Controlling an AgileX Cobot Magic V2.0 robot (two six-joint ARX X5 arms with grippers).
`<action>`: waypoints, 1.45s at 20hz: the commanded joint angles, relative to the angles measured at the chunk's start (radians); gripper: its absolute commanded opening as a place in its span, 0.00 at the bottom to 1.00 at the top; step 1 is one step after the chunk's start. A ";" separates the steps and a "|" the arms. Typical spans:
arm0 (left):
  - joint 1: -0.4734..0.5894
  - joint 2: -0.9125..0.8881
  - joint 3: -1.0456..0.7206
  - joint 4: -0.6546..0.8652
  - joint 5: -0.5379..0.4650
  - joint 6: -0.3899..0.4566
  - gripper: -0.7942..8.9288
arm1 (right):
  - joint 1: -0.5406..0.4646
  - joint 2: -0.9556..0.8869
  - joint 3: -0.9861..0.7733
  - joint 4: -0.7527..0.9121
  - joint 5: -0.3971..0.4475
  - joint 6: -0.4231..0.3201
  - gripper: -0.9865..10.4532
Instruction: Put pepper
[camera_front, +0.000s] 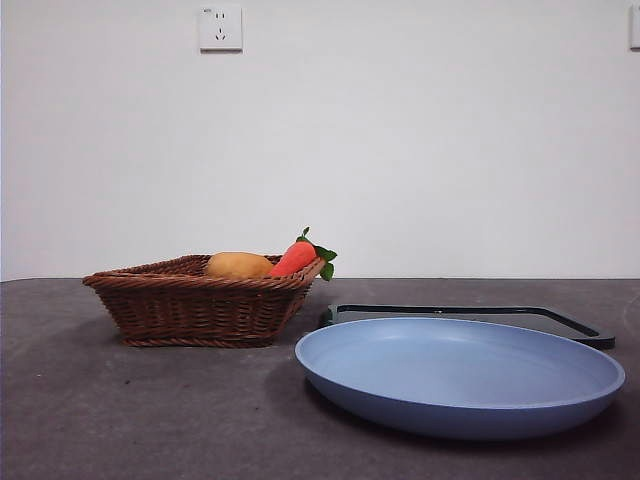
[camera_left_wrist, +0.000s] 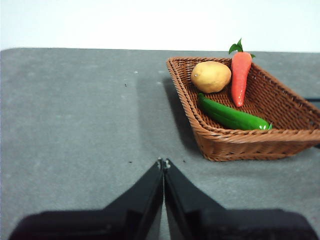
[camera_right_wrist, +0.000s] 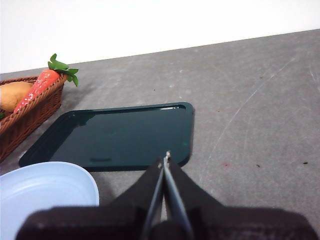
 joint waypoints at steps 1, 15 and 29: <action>0.003 -0.003 -0.011 0.012 0.002 -0.111 0.09 | 0.003 -0.004 -0.005 0.007 -0.001 0.035 0.10; 0.003 0.006 0.056 0.038 0.082 -0.355 0.09 | 0.003 0.008 0.065 0.066 -0.035 0.306 0.09; 0.003 0.285 0.426 -0.240 0.224 -0.216 0.09 | 0.014 0.400 0.541 -0.283 -0.177 0.143 0.09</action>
